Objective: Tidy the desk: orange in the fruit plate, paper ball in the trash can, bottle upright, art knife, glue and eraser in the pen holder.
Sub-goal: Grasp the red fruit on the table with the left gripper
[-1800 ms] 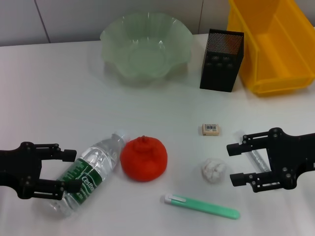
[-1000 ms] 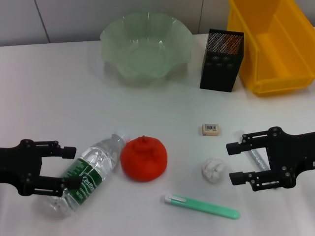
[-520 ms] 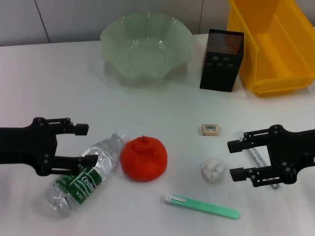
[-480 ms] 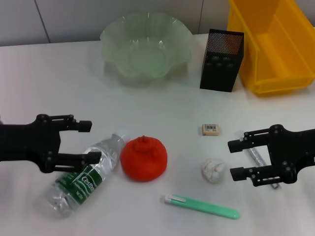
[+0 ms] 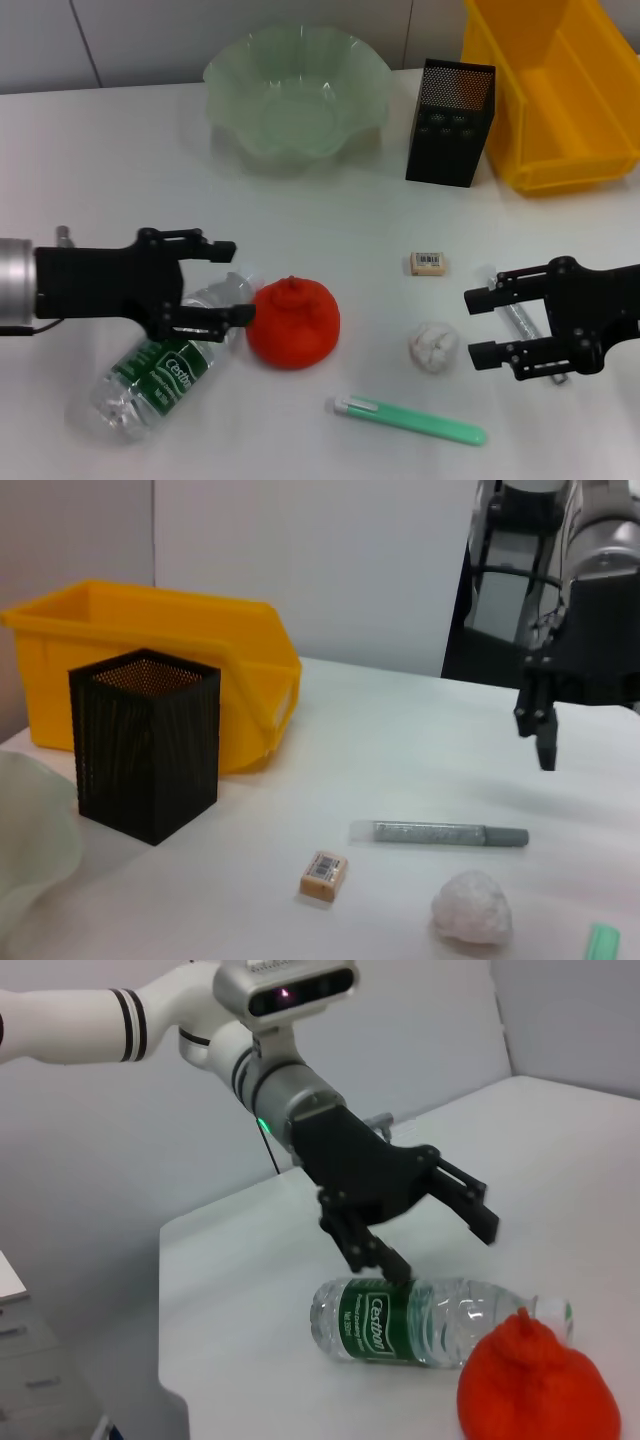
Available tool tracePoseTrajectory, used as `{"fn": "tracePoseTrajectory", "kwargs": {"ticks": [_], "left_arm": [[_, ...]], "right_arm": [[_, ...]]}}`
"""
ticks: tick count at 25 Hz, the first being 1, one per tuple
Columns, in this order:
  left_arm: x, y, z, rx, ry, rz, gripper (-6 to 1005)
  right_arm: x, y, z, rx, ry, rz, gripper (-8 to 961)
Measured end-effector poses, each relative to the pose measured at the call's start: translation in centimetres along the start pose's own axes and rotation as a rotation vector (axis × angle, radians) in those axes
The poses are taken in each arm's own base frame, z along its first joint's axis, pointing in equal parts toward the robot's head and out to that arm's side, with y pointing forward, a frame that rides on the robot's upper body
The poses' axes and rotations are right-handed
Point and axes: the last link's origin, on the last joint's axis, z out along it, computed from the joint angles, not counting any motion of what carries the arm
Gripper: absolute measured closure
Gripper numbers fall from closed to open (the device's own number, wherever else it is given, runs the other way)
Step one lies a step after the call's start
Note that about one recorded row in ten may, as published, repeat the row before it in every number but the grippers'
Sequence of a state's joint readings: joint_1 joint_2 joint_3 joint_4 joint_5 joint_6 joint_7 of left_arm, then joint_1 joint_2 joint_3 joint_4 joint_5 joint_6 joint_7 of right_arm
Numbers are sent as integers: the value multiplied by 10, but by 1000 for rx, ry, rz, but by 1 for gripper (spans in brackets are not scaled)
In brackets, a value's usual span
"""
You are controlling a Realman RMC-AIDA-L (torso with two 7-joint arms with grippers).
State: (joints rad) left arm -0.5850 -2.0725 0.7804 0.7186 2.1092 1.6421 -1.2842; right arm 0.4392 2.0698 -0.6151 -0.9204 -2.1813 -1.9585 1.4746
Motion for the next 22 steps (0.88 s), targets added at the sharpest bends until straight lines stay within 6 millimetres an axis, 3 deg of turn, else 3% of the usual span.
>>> {"fn": "tracePoseTrajectory", "kwargs": {"ticks": [11, 22], "left_arm": [[-1, -2, 46, 5, -44, 41, 217], [-3, -2, 56, 6, -76, 53, 222]], "right_arm": [[3, 0, 1, -6, 34, 16, 299], [1, -2, 0, -7, 114, 29, 299]]}}
